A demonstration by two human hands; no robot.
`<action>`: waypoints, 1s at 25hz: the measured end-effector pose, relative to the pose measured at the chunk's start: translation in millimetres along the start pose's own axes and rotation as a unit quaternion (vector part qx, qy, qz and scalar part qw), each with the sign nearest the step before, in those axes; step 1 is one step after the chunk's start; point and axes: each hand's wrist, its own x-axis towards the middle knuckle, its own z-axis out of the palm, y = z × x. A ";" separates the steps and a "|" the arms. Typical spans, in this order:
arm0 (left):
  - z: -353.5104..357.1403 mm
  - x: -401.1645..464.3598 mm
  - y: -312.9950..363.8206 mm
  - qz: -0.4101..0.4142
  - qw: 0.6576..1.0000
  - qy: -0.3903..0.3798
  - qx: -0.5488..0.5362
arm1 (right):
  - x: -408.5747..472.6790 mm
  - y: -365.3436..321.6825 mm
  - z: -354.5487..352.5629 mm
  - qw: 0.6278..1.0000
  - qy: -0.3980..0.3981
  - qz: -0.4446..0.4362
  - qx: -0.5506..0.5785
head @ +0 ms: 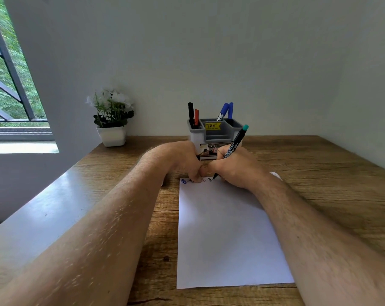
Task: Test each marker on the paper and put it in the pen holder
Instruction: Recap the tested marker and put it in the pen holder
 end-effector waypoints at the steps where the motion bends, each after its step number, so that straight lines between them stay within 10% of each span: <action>1: 0.0 0.4 -0.1 -0.001 1.000 0.001 -0.003 | 0.0 -0.5 -0.3 1.000 0.010 0.006 -0.006; 25: -9.2 -5.5 4.7 0.129 0.930 0.161 -0.304 | 4.5 -6.2 -17.1 0.869 0.070 0.009 0.490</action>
